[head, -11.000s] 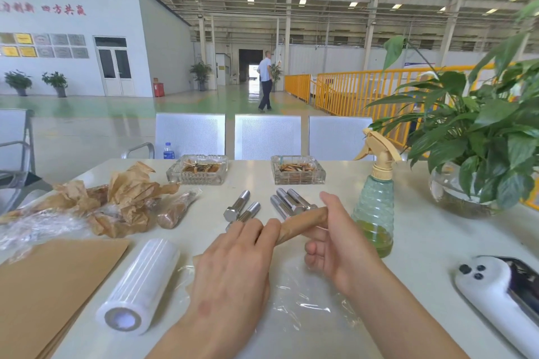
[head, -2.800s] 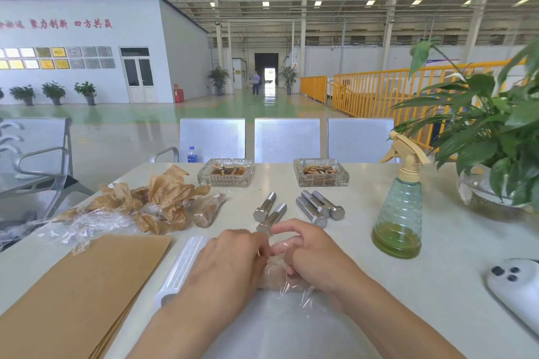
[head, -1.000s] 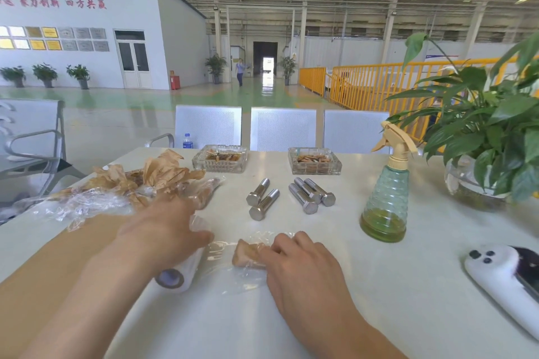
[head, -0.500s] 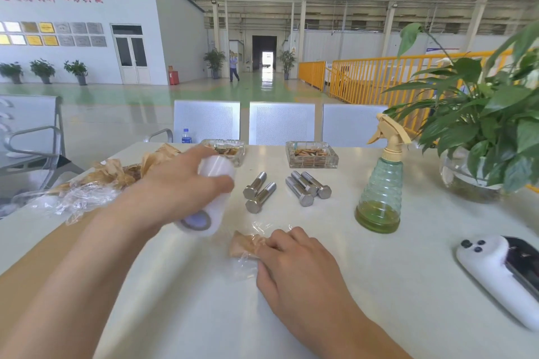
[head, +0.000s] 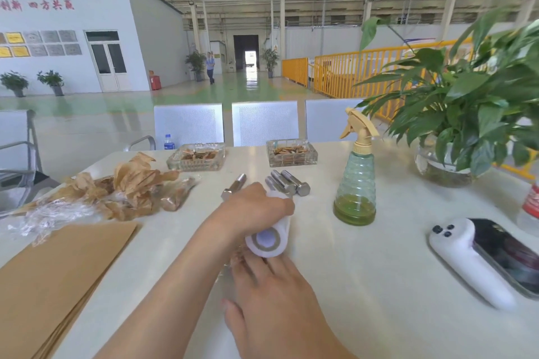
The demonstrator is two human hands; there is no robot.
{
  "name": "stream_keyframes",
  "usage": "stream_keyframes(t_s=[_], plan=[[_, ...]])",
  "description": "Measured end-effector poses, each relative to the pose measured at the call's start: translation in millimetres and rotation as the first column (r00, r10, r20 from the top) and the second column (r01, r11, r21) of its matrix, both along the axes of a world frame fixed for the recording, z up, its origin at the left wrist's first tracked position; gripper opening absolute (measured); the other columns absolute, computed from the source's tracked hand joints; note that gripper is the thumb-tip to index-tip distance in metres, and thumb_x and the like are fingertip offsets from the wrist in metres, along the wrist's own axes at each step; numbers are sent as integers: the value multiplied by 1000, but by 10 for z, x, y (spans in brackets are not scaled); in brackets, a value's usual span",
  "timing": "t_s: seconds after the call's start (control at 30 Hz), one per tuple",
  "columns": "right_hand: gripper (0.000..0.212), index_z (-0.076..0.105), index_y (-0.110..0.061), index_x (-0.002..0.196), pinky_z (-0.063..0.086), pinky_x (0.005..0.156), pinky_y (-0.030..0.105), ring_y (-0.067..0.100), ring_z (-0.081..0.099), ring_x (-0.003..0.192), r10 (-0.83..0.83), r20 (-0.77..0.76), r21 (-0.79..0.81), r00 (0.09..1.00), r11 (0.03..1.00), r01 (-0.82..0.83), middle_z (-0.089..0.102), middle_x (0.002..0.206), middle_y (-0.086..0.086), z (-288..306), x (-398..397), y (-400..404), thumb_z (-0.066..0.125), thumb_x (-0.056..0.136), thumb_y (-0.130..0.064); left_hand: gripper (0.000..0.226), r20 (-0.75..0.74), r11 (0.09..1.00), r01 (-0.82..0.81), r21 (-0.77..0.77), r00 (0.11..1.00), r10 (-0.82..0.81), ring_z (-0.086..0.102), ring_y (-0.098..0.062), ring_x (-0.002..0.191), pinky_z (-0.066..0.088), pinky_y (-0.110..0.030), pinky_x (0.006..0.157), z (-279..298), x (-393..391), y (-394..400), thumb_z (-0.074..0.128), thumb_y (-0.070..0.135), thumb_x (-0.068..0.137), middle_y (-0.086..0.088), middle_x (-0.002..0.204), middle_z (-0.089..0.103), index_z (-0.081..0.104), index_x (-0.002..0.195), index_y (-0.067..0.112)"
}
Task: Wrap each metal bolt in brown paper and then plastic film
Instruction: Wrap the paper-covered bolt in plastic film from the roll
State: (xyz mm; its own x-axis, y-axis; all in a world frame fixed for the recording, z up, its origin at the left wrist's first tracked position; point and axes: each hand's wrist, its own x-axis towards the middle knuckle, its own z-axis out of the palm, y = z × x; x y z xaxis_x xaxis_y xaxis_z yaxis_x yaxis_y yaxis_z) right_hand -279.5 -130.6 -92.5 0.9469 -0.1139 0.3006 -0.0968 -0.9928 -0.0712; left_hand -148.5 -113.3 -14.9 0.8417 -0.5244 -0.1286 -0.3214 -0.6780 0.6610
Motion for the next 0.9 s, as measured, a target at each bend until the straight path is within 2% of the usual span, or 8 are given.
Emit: stream_keyframes(t_s=[0.23, 0.33, 0.5, 0.6, 0.7, 0.77, 0.83, 0.9], plan=[[72, 69, -23, 130, 51, 104, 39, 25, 51, 137, -80, -46, -24, 996, 997, 79, 60, 144, 2, 4, -11, 76, 60, 73, -66, 59, -26, 999, -16, 29, 1000, 17, 63, -12, 88, 46, -29, 66, -135, 18, -30, 60, 61, 58, 5, 98, 62, 58, 106, 25], [75, 15, -13, 160, -4, 123, 50, 32, -13, 154, 36, -89, 40, 995, 999, -32, -1, 169, 11, 3, 56, 69, 42, 99, -49, 57, -69, 999, -8, 37, 998, 10, 63, -12, 82, 45, -27, 62, -97, 15, -32, 62, 57, 62, 3, 94, 61, 57, 106, 22], [74, -2, -8, 160, -27, 115, 52, 38, -30, 148, -49, -131, -18, 990, 999, 47, -21, 166, 15, 29, 117, 152, 35, 105, -40, 41, -124, 999, 5, 37, 992, -1, 68, -16, 76, 48, -25, 62, -69, 38, -27, 65, 50, 78, 0, 89, 67, 59, 103, 18], [70, 12, -9, 160, -13, 122, 54, 44, -13, 152, -128, -141, -35, 982, 992, 124, -3, 168, 19, 26, 110, 243, 42, 103, -35, 34, -166, 1000, 3, -5, 986, -4, 68, -15, 77, 49, -25, 66, -85, 40, -24, 65, 48, 79, 2, 88, 65, 58, 97, 21], [51, 78, -27, 115, 57, 94, 37, 26, 71, 111, -162, -94, 9, 982, 987, 163, 73, 124, -2, 123, -52, 317, 77, 66, -41, 25, -164, 1000, -11, -27, 986, 7, 64, -12, 72, 48, -24, 63, -96, 27, -30, 64, 46, 83, 5, 82, 61, 52, 86, 24], [23, 78, -34, 73, 52, 55, 23, 21, 66, 57, -163, -36, 88, 986, 982, 166, 75, 74, -12, 169, -212, 312, 79, 51, -41, 37, -125, 1000, -27, -3, 992, 26, 60, -10, 68, 42, -23, 56, -109, 6, -42, 61, 49, 84, 4, 80, 59, 54, 101, 17], [24, 63, -32, 84, 34, 52, 28, 24, 52, 59, -234, 33, 248, 972, 944, 219, 61, 64, -5, 325, -321, 139, 56, 73, -52, 65, -83, 998, -21, 58, 996, 25, 59, -12, 82, 42, -27, 64, -118, -37, -47, 57, 54, 84, 4, 89, 56, 42, 130, 11], [27, 52, -39, 102, 42, 63, 32, 14, 59, 77, -333, 252, 415, 909, 885, 210, 63, 81, -9, 371, -346, -162, 34, 87, -53, 83, -65, 996, 2, 91, 998, 4, 55, -22, 103, 44, -32, 77, -138, -70, -63, 55, 55, 84, 1, 102, 55, 26, 148, 10]])
